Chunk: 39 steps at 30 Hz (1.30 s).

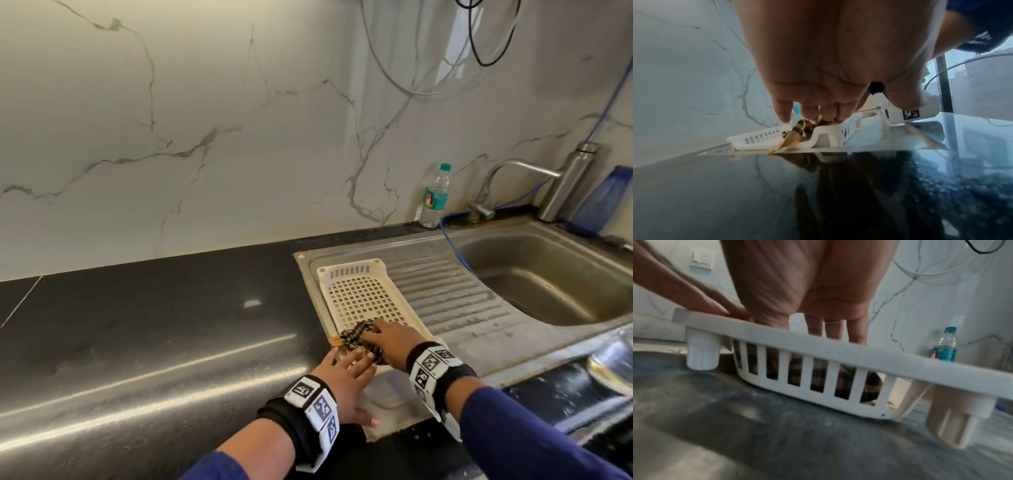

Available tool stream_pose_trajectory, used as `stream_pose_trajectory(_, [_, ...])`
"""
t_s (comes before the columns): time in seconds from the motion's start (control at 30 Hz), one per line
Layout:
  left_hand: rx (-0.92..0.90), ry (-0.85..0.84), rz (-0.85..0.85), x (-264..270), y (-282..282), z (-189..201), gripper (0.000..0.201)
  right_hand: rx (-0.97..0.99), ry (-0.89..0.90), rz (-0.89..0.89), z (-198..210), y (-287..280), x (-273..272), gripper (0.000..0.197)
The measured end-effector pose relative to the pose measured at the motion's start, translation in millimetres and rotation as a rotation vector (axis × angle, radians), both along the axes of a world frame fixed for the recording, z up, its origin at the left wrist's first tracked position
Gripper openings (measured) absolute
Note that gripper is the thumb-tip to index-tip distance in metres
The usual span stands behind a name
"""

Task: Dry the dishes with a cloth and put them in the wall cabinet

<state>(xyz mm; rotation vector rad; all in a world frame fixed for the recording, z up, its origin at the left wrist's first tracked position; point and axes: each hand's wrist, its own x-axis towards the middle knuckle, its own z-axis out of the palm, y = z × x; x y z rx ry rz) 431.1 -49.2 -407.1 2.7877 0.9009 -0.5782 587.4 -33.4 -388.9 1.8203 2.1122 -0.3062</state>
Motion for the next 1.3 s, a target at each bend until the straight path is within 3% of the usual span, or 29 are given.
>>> stream_pose_trajectory(0.23, [0.001,0.053,0.093,12.0,-8.2,-12.1,0.091,0.083,-0.016,-0.141,-3.7,-0.3,5.8,0.038])
stream_pose_trajectory(0.57, [-0.051,0.128,0.217,31.2,-25.3,-5.2,0.097,0.097,-0.053,-0.095,-8.5,-2.9,12.2,0.034])
stream_pose_trajectory(0.7, [-0.133,0.14,0.289,39.5,-30.7,-0.8,0.101,0.067,0.046,-0.025,-7.3,-4.1,20.3,0.038])
stream_pose_trajectory(0.73, [-0.154,0.142,0.305,40.7,-32.4,-0.3,0.101,0.02,0.074,-0.016,-6.4,-4.5,26.2,0.045])
stream_pose_trajectory(0.77, [-0.172,0.144,0.319,42.4,-34.6,0.1,0.101,-0.05,0.092,-0.002,-6.0,-5.4,32.9,0.065])
stream_pose_trajectory(0.83, [-0.174,0.178,0.323,47.7,-39.4,1.1,0.103,-0.19,0.103,0.034,-6.4,-7.6,41.7,0.122])
stream_pose_trajectory(0.87, [-0.149,0.213,0.318,51.2,-41.9,2.4,0.103,-0.221,0.104,0.054,-9.6,-7.0,46.0,0.141])
stream_pose_trajectory(0.97, [-0.051,0.299,0.288,59.9,-44.6,5.5,0.103,-0.261,0.123,0.083,-21.7,0.5,55.4,0.157])
stream_pose_trajectory(1.1, [-0.066,0.2,0.274,49.3,-44.2,7.1,0.099,-0.237,0.148,0.089,-26.3,-1.0,59.3,0.148])
stream_pose_trajectory(1.23, [-0.071,0.041,0.374,-6.8,-46.5,15.0,0.102,-0.144,0.158,-0.025,-22.7,-17.9,45.7,0.113])
stream_pose_trajectory(1.3, [-0.014,-0.015,0.483,-46.3,-53.7,23.0,0.104,-0.003,0.117,-0.059,-17.1,-31.1,32.0,0.081])
